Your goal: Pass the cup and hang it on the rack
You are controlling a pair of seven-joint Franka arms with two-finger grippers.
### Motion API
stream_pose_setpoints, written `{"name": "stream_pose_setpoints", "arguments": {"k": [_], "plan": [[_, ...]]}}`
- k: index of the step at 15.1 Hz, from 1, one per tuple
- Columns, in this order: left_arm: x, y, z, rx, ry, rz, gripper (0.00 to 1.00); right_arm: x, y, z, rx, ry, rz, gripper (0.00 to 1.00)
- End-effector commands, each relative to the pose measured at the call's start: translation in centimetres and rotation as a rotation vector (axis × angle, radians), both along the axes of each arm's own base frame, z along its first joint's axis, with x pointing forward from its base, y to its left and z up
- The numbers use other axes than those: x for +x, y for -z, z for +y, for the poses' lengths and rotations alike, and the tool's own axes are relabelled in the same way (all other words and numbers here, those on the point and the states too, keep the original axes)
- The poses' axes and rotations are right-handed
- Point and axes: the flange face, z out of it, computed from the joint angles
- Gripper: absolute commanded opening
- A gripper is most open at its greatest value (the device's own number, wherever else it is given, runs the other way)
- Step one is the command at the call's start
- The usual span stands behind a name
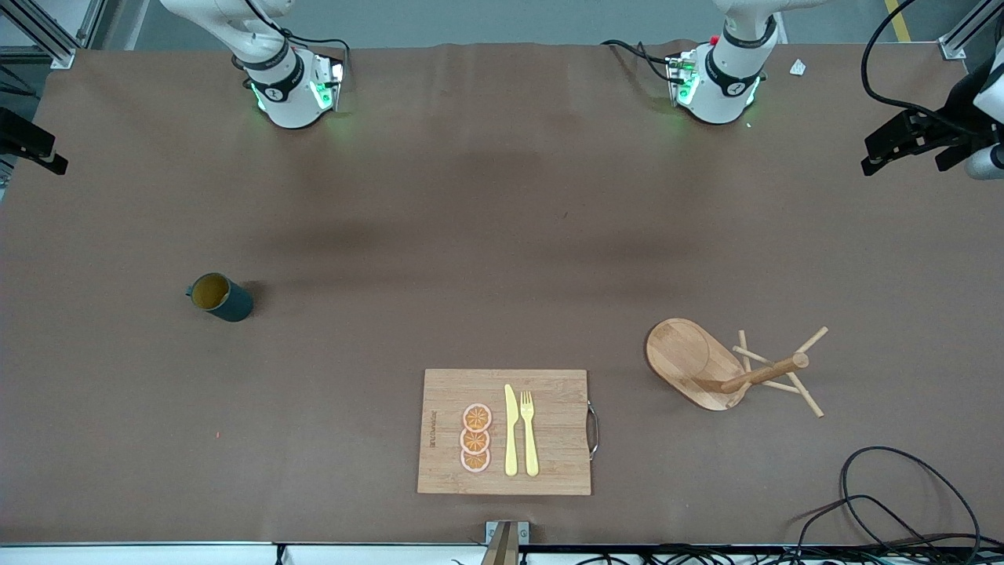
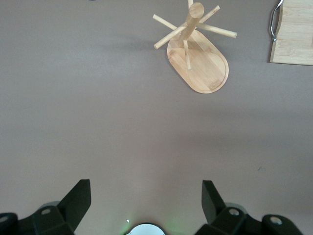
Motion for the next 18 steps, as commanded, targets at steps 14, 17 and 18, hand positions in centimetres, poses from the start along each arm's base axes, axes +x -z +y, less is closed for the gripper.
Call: {"name": "stream_pose_setpoints", "arguments": {"k": [14,17,18], "plan": [[-0.3,-0.8,0.0,-0.013,0.013,-0.021,1.00,2.9,4.7,-2.0,-0.011,0.019,0.071,1.00],[-0.2,-0.5,0.0,-0.009,0.014,-0.017,1.00,5.5,7.6,-4.0,-0.007,0.043,0.093,1.00],[-0.2,-0.5,0.0,-0.009,0.013,-0.017,1.00,5.8,7.9,-4.6,-0.007,-0.007,0.064,1.00]]}}
